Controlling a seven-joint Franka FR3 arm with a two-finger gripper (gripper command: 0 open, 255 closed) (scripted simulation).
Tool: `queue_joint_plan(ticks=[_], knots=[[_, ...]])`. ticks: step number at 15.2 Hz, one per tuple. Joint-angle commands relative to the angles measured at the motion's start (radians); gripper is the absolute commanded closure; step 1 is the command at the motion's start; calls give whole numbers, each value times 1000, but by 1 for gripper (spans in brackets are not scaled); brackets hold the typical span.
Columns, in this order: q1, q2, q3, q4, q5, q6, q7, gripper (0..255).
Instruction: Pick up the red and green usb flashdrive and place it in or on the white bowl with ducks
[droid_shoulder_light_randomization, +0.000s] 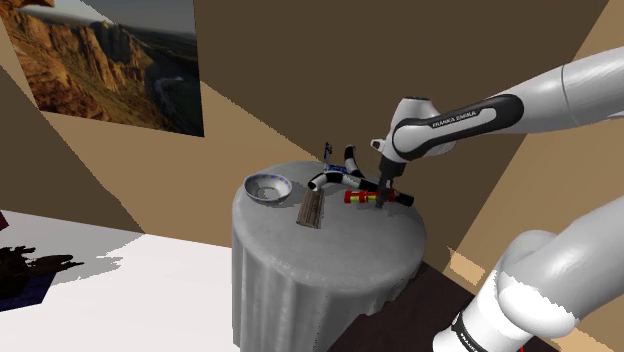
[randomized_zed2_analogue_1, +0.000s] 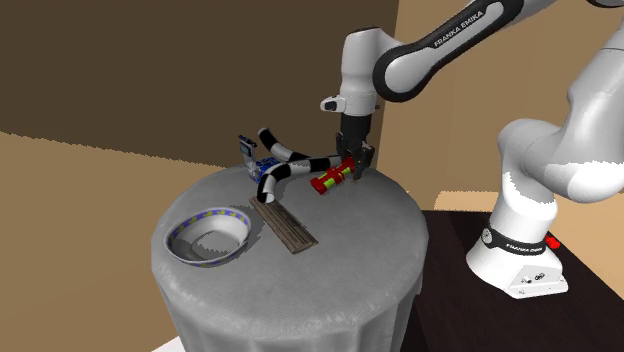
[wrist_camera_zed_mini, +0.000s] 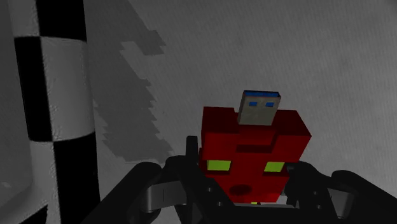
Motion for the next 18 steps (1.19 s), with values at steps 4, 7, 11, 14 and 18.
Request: queue_joint_plan(ticks=[4,7,11,14,18], knots=[[-4,-41,9,39,-5,-79,5,255],[-5,-61,15,65,-6,-125,9,255],[-5,-81,22,99,-6,-179,12,255],[34,2,52,170,31,-170,53,255],[77,116,87,280,73,-169,103,255]])
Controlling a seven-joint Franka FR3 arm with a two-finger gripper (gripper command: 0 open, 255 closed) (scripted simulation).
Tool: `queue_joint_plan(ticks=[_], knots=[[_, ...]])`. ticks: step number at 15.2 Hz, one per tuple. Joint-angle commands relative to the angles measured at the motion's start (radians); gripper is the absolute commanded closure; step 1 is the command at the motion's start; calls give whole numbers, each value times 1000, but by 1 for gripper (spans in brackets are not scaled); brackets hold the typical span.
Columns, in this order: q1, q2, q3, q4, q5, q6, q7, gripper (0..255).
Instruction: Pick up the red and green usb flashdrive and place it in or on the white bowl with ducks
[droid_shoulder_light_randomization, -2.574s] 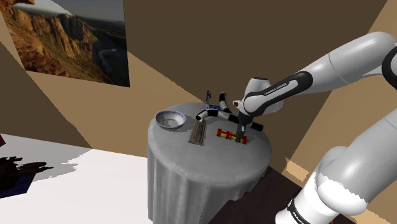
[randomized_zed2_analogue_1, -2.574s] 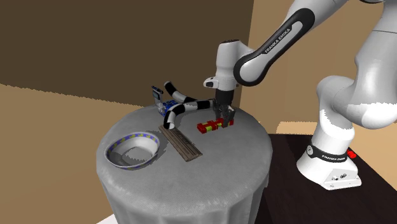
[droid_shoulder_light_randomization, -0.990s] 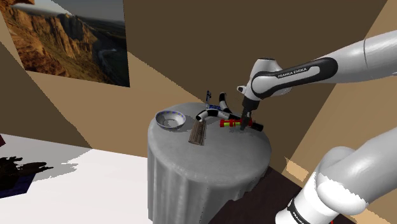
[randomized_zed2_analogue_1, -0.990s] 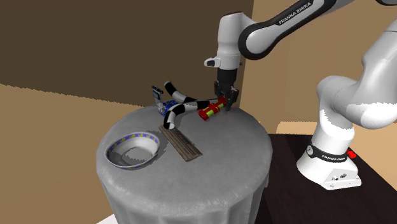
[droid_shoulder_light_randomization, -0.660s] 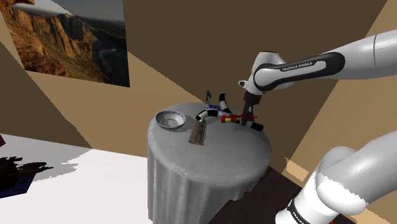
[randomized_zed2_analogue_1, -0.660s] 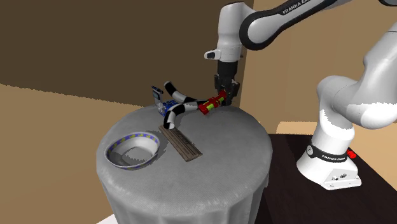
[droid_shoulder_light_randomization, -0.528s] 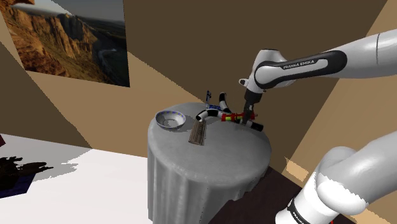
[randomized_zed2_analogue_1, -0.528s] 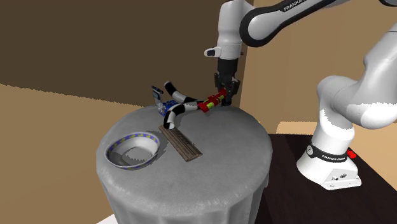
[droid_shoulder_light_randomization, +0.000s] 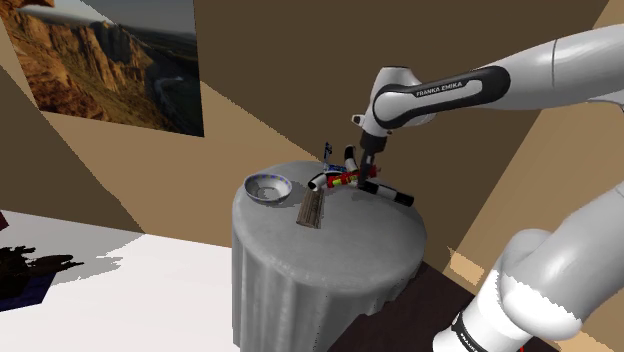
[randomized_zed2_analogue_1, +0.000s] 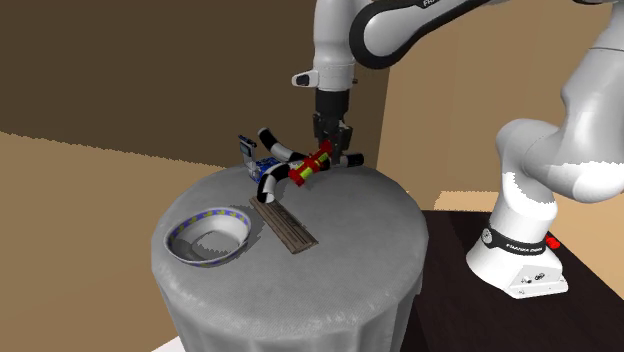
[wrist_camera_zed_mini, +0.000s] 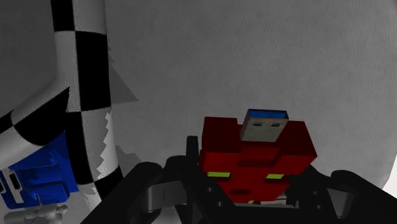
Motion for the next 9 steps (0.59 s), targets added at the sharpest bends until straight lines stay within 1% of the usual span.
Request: queue_joint_plan(ticks=[1,9], knots=[[20,61,16,60,20,0,23,255],[80,304,73,343,79,-43,109,255]])
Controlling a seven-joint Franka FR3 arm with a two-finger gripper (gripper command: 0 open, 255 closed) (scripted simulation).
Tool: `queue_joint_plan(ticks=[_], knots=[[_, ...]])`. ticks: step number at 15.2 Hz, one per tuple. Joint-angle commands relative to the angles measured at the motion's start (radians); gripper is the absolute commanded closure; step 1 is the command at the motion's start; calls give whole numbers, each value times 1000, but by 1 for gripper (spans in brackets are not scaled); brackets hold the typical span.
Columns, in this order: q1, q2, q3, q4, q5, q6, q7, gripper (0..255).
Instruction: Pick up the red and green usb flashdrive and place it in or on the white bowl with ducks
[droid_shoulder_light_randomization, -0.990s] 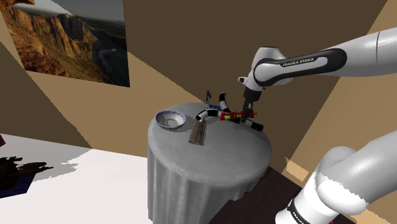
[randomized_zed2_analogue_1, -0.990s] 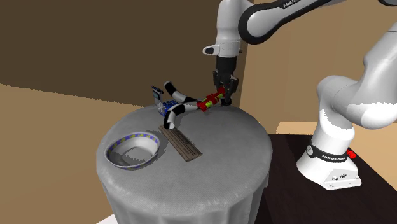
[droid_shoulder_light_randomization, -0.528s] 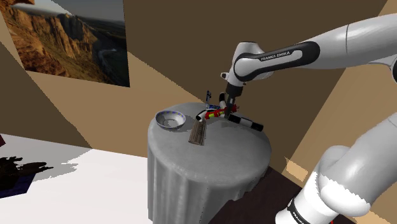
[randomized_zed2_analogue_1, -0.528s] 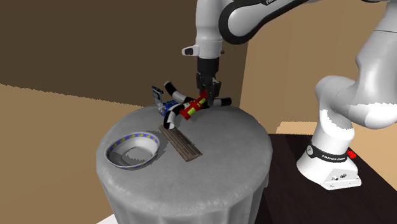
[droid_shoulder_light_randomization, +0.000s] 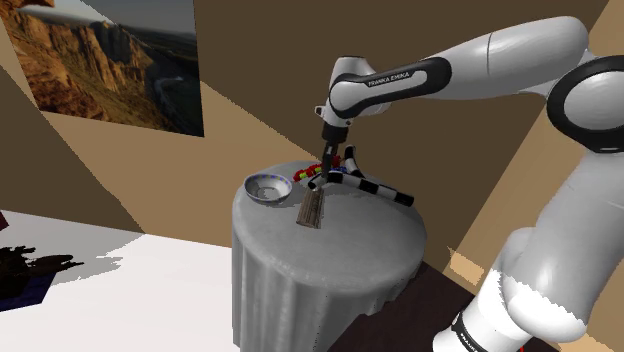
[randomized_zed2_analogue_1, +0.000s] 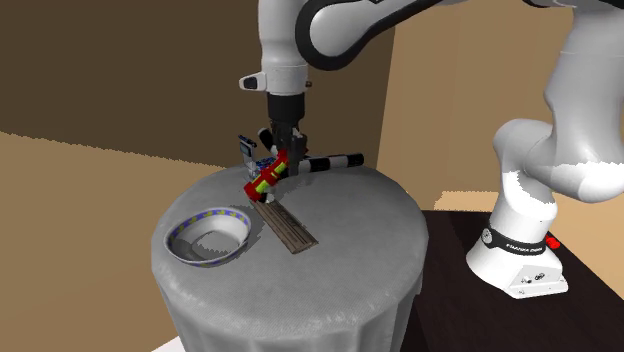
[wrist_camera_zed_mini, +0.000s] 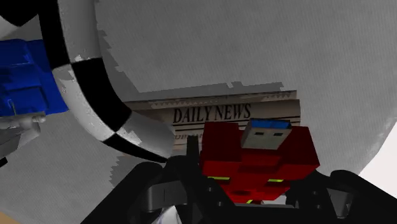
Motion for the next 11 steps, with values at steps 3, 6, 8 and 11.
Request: queue_joint_plan(ticks=[3,6,8,11], knots=[[22,135,23,173,23,-38,38,255],[36,238,38,315,35,-78,68,255],[45,311,47,421,41,-111,87,255],[55,430,59,603,49,-172,116,255]])
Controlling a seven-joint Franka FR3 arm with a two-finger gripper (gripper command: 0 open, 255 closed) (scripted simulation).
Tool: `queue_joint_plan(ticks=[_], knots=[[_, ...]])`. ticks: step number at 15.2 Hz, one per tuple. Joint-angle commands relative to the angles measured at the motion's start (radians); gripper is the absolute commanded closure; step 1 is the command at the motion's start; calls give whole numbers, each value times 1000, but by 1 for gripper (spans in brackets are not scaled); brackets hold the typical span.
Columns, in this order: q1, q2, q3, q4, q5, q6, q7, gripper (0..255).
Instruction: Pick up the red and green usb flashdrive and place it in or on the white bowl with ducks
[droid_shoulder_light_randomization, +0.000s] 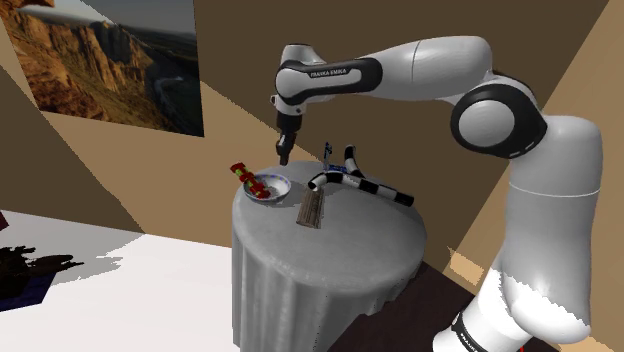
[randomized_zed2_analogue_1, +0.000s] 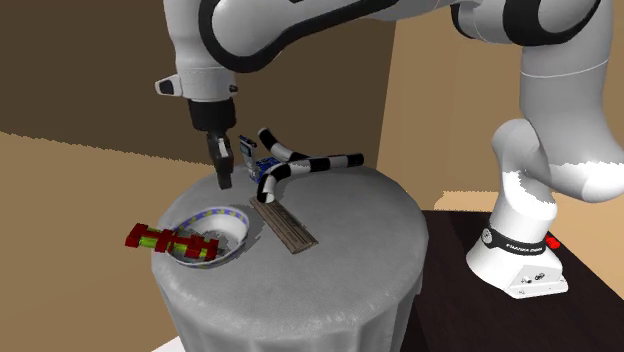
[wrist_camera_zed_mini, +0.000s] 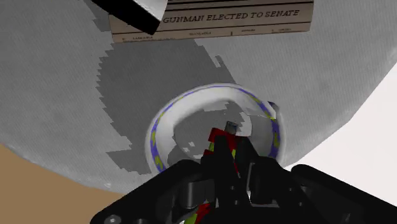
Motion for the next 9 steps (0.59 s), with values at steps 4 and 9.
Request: queue_joint_plan(ticks=[4,9], knots=[[7,64,7,82,4,-18,17,255],[61,32,-4,-121,14,354,190,0]])
